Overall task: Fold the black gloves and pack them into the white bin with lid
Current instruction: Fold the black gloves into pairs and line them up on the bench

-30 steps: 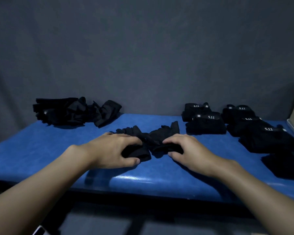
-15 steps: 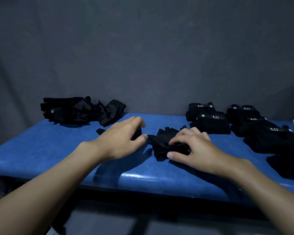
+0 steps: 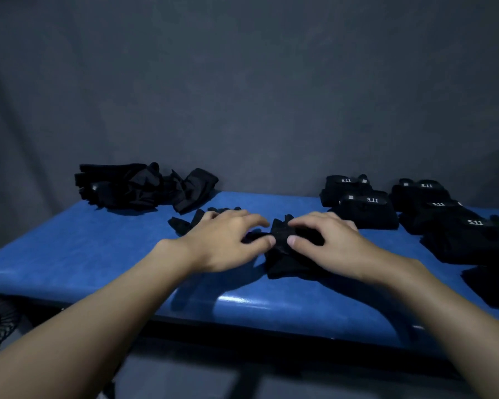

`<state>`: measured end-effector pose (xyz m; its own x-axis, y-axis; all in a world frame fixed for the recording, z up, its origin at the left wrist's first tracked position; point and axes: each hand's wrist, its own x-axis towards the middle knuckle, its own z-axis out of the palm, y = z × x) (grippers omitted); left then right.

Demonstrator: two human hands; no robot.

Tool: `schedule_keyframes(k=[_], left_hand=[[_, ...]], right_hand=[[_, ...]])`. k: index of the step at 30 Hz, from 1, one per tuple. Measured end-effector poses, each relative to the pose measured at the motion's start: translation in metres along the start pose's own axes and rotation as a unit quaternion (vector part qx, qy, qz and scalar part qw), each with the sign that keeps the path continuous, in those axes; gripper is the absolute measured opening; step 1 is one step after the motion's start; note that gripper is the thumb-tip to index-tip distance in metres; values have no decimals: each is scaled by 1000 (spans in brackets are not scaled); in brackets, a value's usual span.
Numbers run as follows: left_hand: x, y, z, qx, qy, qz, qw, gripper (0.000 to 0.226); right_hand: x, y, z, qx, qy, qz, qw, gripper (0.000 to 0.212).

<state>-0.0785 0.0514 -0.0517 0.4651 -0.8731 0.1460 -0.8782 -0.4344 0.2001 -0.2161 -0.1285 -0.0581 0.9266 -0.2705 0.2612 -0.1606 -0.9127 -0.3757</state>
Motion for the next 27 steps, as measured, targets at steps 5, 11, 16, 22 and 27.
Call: schedule_keyframes(k=[5, 11, 16, 22, 27], left_hand=[[-1, -40, -14, 3, 79, -87, 993, 38], [6, -90, -18, 59, 97, -160, 981, 34], [13, -120, -16, 81, 65, -180, 978, 41], [13, -143, -21, 92, 60, -181, 977, 43], [12, -146, -23, 85, 82, -169, 978, 45]], right_hand=[[34, -24, 7, 41, 2, -18, 999, 34], [104, -60, 41, 124, -36, -24, 991, 30], [163, -79, 73, 172, -76, -4, 982, 39], [207, -84, 104, 148, -118, 34, 981, 47], [213, -90, 104, 195, -79, 31, 977, 41]])
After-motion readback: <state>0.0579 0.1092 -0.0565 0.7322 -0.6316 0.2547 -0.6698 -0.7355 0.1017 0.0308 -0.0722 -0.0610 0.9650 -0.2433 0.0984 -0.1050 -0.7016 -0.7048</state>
